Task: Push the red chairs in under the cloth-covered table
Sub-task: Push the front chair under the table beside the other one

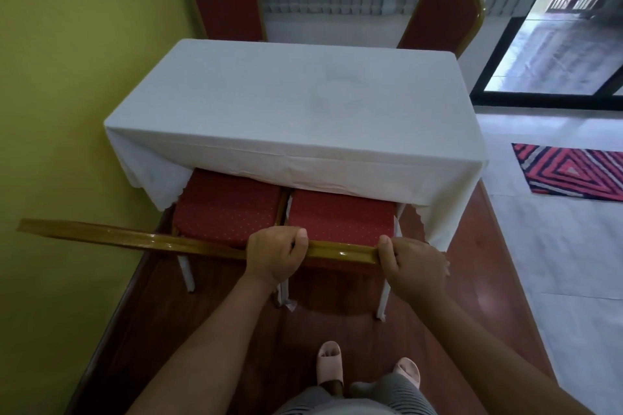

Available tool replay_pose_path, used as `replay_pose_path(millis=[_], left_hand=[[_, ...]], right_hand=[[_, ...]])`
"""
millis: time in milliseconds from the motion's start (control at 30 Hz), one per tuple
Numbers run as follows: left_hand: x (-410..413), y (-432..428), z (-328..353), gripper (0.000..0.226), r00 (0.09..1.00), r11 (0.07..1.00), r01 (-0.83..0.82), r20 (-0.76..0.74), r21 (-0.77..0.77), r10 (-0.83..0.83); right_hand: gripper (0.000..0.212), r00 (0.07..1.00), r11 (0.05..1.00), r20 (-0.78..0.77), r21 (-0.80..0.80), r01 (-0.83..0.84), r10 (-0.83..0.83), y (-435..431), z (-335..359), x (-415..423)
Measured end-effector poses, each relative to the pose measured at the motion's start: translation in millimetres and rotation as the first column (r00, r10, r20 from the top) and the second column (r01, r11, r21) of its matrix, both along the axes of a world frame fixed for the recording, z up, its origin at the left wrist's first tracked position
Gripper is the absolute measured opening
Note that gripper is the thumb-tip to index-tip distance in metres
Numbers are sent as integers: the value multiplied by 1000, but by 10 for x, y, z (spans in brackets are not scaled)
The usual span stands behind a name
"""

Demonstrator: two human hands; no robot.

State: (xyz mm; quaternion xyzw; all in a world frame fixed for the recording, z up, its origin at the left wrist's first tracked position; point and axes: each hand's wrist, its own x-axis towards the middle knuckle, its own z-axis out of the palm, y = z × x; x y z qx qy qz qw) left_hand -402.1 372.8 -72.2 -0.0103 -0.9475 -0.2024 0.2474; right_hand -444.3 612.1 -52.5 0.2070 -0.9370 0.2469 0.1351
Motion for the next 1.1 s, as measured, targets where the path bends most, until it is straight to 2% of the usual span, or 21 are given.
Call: replay_pose_path(millis=[367,633,700,767,833,900,967,1100], left_hand=[[18,66,9,56,998,999,-37,-46,22,38],[52,62,-16,58,1000,999,-19,-16,27,19],[49,48,-4,59,999,999,-18,44,29,17],[8,37,43,61,983,998,-43,183,44,34],[-84,19,118,58,928,992,-85,371,93,44],[-199,16,204,48,843,983,-110,537,144,16],[-323,63,286,44,786,985,-87,617,150,-25],[-740,273,300,55,732,999,-49,681,24,19]], right_hand=[[52,1000,1000,18,-1,-12,12,40,19,-10],[50,998,1000,56,11,-10,10,53,19,23],[49,997,1000,80,28,-12,10,63,25,20],[50,992,998,129,64,-14,6,72,18,-5],[52,981,997,192,79,-8,-7,72,-11,-52],[50,961,1000,276,16,3,-8,80,11,-119],[43,929,997,371,-65,30,-4,104,85,-216],[43,915,997,397,-4,77,-69,247,104,-601]])
